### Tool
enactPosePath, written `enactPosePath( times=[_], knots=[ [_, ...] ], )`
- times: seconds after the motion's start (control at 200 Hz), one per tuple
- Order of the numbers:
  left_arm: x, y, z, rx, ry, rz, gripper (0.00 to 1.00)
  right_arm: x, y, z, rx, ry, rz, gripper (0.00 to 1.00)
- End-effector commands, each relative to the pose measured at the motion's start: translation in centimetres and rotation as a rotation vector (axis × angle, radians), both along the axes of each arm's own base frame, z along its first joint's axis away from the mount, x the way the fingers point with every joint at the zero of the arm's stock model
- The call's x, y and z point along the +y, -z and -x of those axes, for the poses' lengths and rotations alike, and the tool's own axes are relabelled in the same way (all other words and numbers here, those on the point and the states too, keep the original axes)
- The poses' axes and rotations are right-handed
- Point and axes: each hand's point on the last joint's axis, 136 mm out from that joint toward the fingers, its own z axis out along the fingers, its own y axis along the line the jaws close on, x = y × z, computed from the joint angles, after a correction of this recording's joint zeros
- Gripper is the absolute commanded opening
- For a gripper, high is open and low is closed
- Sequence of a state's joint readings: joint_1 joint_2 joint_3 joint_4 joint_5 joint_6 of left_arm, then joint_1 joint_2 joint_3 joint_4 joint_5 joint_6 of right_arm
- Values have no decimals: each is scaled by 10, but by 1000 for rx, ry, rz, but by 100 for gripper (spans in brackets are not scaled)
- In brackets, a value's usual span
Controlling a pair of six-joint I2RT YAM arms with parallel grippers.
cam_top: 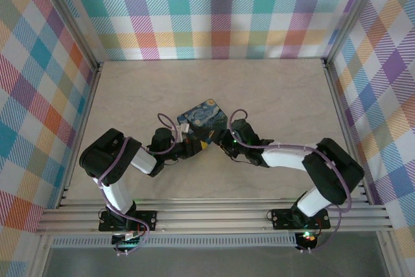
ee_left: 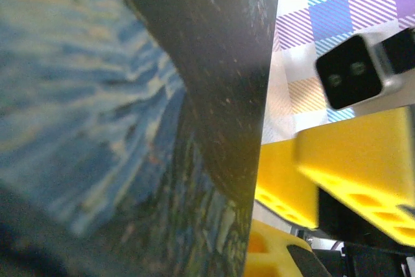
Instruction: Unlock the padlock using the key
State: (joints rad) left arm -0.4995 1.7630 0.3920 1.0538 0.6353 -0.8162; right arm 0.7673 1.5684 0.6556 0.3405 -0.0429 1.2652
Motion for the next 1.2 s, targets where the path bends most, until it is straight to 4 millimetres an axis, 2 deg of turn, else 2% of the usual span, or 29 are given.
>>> enactPosePath(
  times=[0.0,0.36,0.665,0.905,1.07,1.165,1.195],
  knots=[
    [-9,-31,-9,-88,10,68,0,17,-6,-1,-8,-30,-82,51],
    [-13,-35,-7,-80,11,96,0,27,2,-3,22,-42,-113,48],
    [-17,-33,-4,-78,28,93,0,37,7,-13,18,-41,-134,42],
    [-16,-27,-1,-68,33,77,0,35,13,-20,28,-38,-127,24],
    [-15,-23,2,-63,42,51,0,31,24,-20,57,-53,-98,0],
    [-11,-18,4,-61,46,4,0,30,30,-16,98,-89,-42,0],
    [-10,-18,5,-63,46,-14,4,30,31,-14,109,-109,-16,0]
  ],
)
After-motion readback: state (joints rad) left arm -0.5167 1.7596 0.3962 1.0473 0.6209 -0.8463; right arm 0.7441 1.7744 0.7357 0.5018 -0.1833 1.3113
